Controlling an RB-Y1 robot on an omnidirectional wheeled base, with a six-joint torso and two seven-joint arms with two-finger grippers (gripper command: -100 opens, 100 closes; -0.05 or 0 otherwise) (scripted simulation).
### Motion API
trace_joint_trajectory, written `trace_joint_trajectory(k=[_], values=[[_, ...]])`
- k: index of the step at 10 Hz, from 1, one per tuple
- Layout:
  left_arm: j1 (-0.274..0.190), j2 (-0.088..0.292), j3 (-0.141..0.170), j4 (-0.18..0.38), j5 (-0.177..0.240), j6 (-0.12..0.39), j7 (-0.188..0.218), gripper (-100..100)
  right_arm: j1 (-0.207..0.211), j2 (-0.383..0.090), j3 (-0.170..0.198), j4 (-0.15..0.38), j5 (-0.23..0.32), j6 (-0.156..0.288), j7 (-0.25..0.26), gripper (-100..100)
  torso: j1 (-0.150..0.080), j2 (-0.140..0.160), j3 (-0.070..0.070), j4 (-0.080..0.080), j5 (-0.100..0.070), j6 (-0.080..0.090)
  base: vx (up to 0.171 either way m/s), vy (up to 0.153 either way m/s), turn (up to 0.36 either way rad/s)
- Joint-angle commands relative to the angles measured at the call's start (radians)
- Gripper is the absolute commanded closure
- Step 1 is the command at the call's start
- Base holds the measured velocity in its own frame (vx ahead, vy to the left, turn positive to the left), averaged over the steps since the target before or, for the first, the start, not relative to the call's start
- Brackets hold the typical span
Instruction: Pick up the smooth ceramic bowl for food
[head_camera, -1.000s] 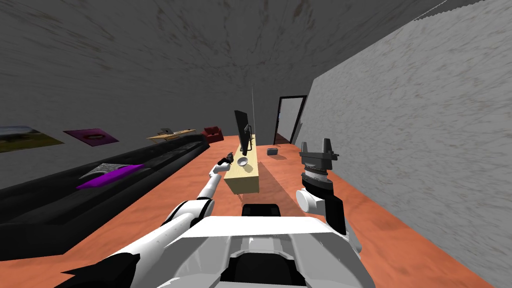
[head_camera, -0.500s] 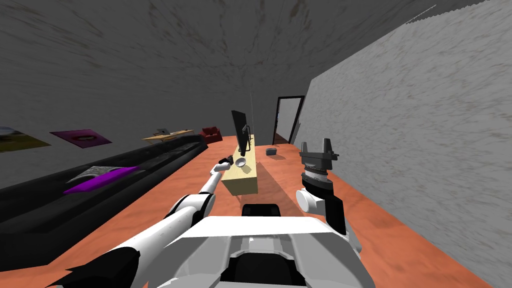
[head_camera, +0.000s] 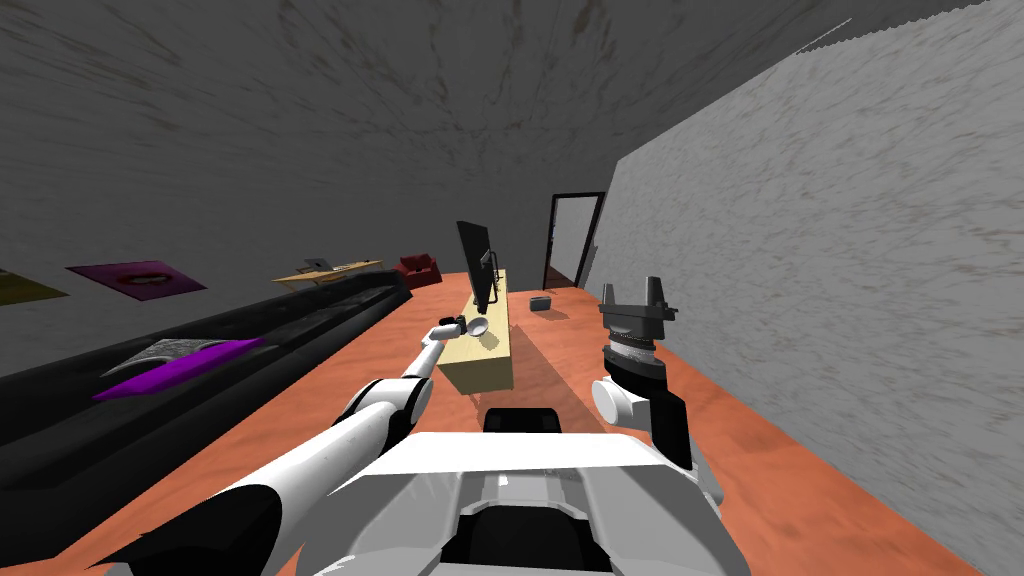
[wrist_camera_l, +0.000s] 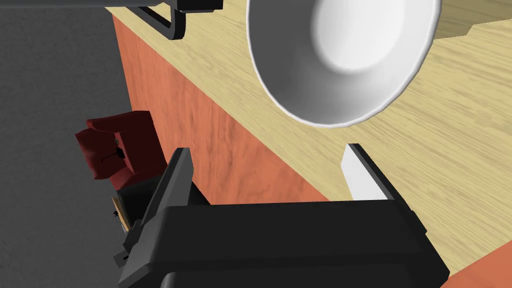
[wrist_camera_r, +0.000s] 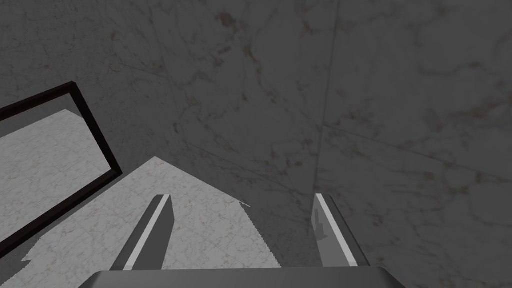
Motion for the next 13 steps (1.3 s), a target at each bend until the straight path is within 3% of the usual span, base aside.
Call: trace_joint_trajectory(k=[1, 3, 4, 7, 13], values=[[0.0, -0.003, 0.002, 0.004, -0.009, 0.03, 0.019, -100, 0.0, 0.0, 0.0, 0.0, 0.0, 0.0, 0.0, 0, 0.0, 0.0, 0.0, 0.0, 0.0, 0.0, 0.028, -0.032, -0.023], [-0.039, 0.006, 0.001, 0.088, -0.005, 0.088, 0.06, -100, 0.0, 0.0, 0.0, 0.0, 0.0, 0.0, 0.0, 0, 0.0, 0.0, 0.0, 0.0, 0.0, 0.0, 0.042, -0.051, -0.061], [-0.039, 0.006, 0.001, 0.091, -0.005, 0.099, 0.06, -100, 0.0, 0.0, 0.0, 0.0, 0.0, 0.0, 0.0, 0, -0.002, -0.001, 0.0, 0.0, 0.0, 0.0, 0.05, -0.048, -0.019], [-0.078, 0.019, -0.002, 0.198, 0.001, 0.184, 0.113, -100, 0.0, 0.0, 0.0, 0.0, 0.0, 0.0, 0.0, 0, 0.0, -0.002, -0.001, 0.0, 0.0, 0.0, 0.07, -0.038, -0.059], [-0.091, 0.025, -0.006, 0.289, 0.005, 0.257, 0.159, -100, 0.0, 0.0, 0.0, 0.0, 0.0, 0.0, 0.0, 0, 0.001, -0.001, -0.001, 0.0, 0.0, 0.0, 0.055, -0.024, -0.029]])
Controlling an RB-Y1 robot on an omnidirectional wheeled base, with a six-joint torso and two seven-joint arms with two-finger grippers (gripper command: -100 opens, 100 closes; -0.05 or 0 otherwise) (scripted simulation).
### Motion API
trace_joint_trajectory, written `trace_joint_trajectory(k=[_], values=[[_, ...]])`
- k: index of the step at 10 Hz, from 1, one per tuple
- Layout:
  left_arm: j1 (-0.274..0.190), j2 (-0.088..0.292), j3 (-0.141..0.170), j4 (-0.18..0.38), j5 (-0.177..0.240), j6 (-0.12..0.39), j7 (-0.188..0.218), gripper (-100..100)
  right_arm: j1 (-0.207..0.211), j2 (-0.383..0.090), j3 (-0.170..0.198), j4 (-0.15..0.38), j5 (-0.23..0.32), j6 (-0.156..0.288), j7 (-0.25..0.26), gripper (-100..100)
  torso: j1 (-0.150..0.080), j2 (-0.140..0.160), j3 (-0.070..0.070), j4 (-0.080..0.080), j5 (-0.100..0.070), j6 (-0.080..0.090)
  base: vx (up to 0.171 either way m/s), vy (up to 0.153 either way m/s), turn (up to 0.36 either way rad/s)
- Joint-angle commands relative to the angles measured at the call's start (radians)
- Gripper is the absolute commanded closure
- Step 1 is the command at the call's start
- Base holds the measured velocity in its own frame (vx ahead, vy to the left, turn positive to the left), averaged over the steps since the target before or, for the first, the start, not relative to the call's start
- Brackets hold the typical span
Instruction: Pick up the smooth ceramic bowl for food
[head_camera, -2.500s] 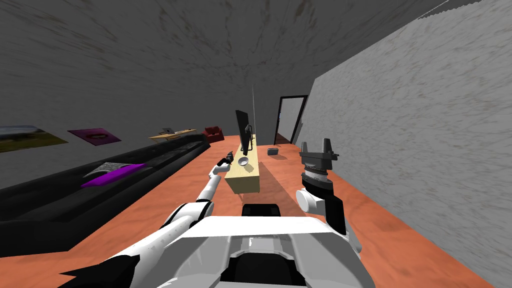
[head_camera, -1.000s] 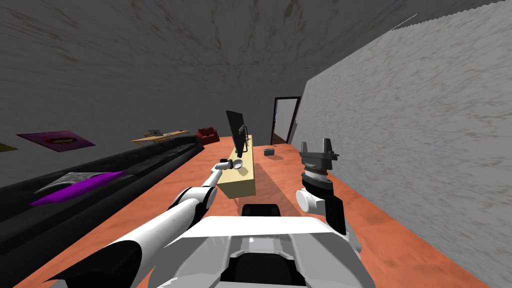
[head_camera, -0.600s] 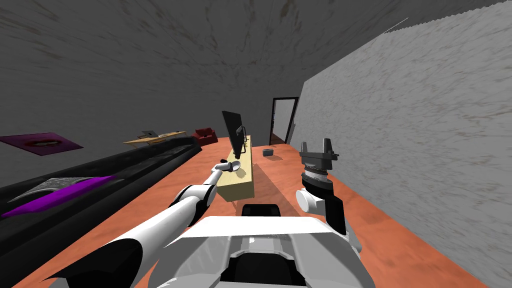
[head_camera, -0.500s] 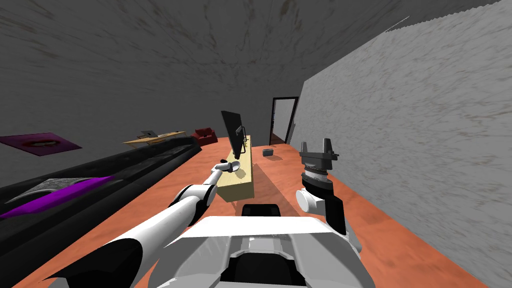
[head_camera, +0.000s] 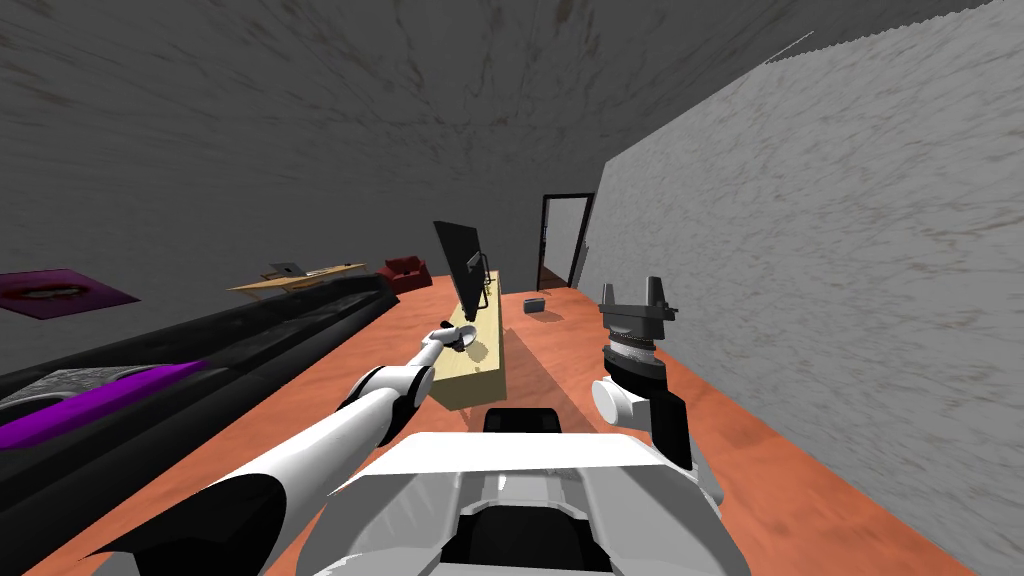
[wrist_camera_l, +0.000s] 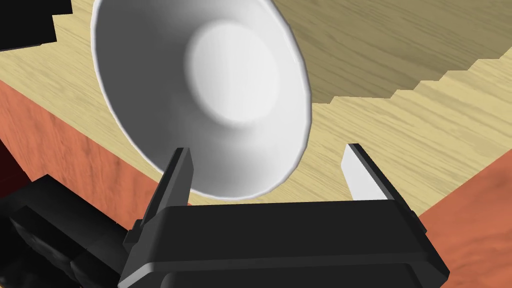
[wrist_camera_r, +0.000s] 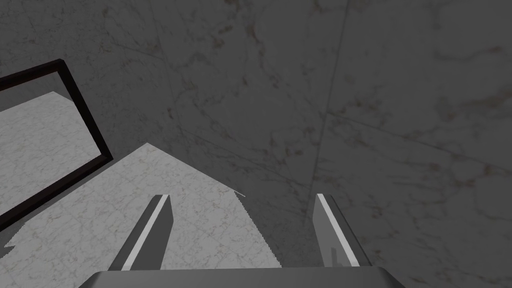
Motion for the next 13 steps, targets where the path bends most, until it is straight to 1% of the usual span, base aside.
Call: trace_joint_trajectory(k=[1, 2, 3, 4, 5, 6, 10, 11, 12, 13], values=[[0.0, 0.0, 0.0, 0.0, 0.0, 0.0, 0.0, -100, 0.0, 0.0, 0.0, 0.0, 0.0, 0.0, 0.0, 0, 0.0, 0.0, 0.0, 0.0, 0.0, 0.0, 0.025, -0.004, -0.005], [-0.001, 0.0, 0.0, 0.004, 0.0, 0.0, 0.0, 0, 0.0, 0.0, 0.0, 0.0, 0.0, 0.0, 0.0, 0, 0.001, 0.001, 0.001, 0.0, 0.0, 0.0, 0.0, 0.0, 0.0], [0.016, -0.011, 0.002, 0.014, -0.003, -0.03, -0.002, -100, 0.0, 0.0, 0.0, 0.0, 0.0, 0.0, 0.0, 0, 0.001, 0.003, 0.002, 0.001, 0.0, 0.0, 0.063, 0.009, 0.002], [0.026, -0.018, 0.003, 0.02, -0.006, -0.048, -0.004, -100, 0.0, 0.0, 0.0, 0.0, 0.0, 0.0, 0.0, 0, 0.001, 0.0, 0.0, 0.0, 0.0, 0.0, 0.095, 0.032, 0.006], [0.019, -0.013, 0.003, 0.019, -0.003, -0.036, -0.005, -100, 0.0, 0.0, 0.0, 0.0, 0.0, 0.0, 0.0, 0, 0.003, -0.002, -0.001, 0.0, 0.001, 0.0, 0.04, 0.018, 0.001], [0.021, -0.013, 0.003, 0.018, -0.003, -0.039, -0.005, 100, 0.0, 0.0, 0.0, 0.0, 0.0, 0.0, 0.0, 0, 0.002, 0.0, 0.0, 0.0, 0.001, 0.0, 0.005, 0.002, 0.001], [0.021, -0.014, 0.003, 0.018, -0.003, -0.038, -0.006, 100, 0.0, 0.0, 0.0, 0.0, 0.0, 0.0, 0.0, 0, 0.001, 0.004, 0.002, 0.001, 0.0, 0.0, 0.002, 0.001, -0.001], [0.021, -0.014, 0.003, 0.018, -0.003, -0.038, -0.006, 0, 0.0, 0.0, 0.0, 0.0, 0.0, 0.0, 0.0, 0, 0.001, 0.004, 0.002, 0.001, 0.0, 0.0, 0.0, 0.0, 0.0], [0.002, -0.002, 0.0, 0.006, 0.0, -0.006, 0.0, 100, 0.0, 0.0, 0.0, 0.0, 0.0, 0.0, 0.0, 0, 0.001, 0.004, 0.003, 0.002, 0.0, 0.0, -0.076, -0.017, -0.001], [0.002, -0.002, 0.0, 0.006, 0.0, -0.006, 0.0, 100, 0.0, 0.0, 0.0, 0.0, 0.0, 0.0, 0.0, 0, 0.0, 0.008, 0.005, 0.003, -0.001, 0.0, -0.085, -0.025, -0.008]])
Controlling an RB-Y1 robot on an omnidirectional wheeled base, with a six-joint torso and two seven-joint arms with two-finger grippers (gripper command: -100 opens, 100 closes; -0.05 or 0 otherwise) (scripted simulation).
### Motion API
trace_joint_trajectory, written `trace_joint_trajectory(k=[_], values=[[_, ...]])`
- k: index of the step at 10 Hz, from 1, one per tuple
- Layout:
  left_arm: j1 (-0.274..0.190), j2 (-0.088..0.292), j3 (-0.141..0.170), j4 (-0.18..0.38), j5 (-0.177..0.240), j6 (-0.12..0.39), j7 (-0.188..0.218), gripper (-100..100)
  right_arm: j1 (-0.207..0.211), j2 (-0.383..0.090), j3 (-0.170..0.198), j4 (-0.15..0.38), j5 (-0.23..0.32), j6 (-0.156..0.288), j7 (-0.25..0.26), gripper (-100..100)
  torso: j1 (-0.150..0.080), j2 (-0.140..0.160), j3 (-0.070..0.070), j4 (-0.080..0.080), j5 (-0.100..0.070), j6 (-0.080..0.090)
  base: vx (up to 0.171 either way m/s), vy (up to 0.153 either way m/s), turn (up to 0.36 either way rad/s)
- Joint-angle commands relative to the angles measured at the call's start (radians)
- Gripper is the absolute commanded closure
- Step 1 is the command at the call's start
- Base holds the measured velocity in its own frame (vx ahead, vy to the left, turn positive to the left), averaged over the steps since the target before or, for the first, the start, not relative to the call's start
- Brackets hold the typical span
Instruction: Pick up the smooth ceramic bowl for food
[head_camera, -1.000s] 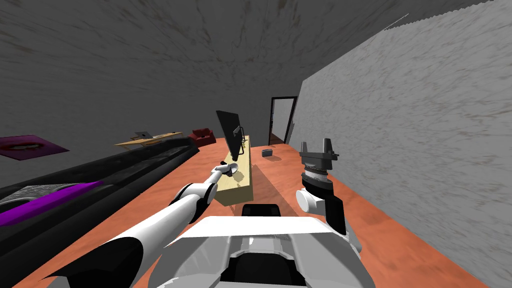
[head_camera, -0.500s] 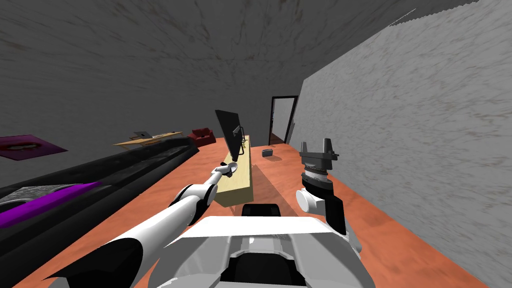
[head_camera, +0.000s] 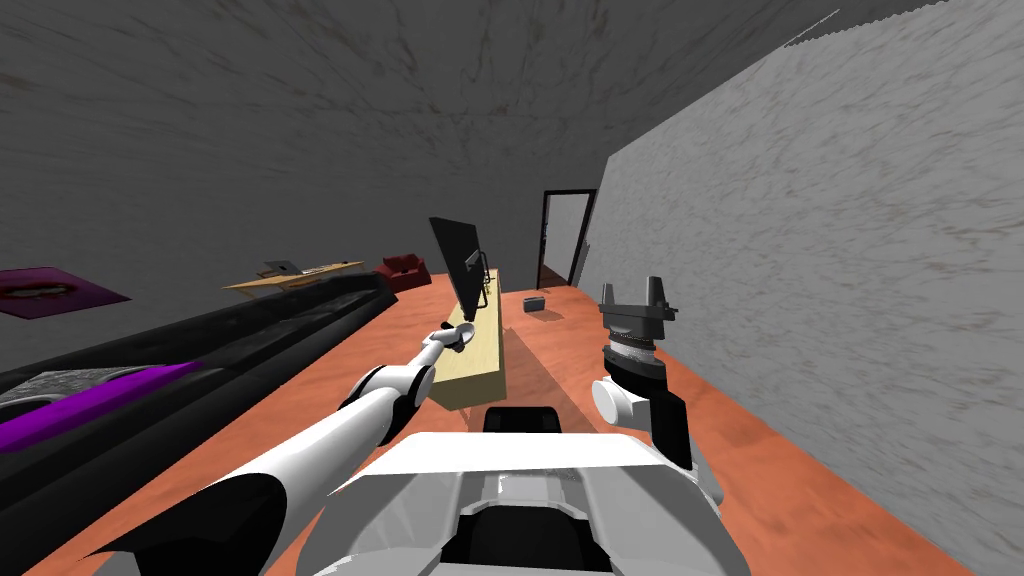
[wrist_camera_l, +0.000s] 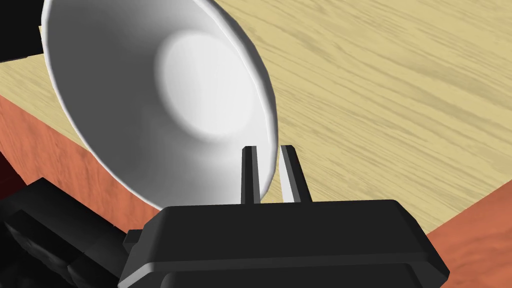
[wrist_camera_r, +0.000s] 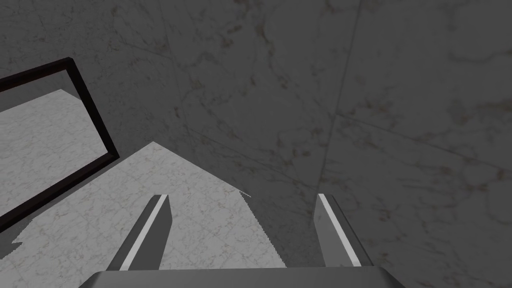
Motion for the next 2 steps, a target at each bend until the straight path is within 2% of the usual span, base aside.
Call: trace_joint_trajectory(k=[1, 2], values=[[0.0, 0.0, 0.0, 0.0, 0.0, 0.0, 0.0, 100, 0.0, 0.0, 0.0, 0.0, 0.0, 0.0, 0.0, 0, 0.0, 0.0, 0.0, 0.0, 0.0, 0.0, -0.03, -0.011, 0.001], [0.002, 0.0, 0.0, -0.005, 0.0, 0.006, 0.002, 0, 0.0, 0.0, 0.0, 0.0, 0.0, 0.0, 0.0, 0, 0.001, -0.002, -0.001, 0.0, 0.0, 0.0, -0.006, -0.002, 0.001]])
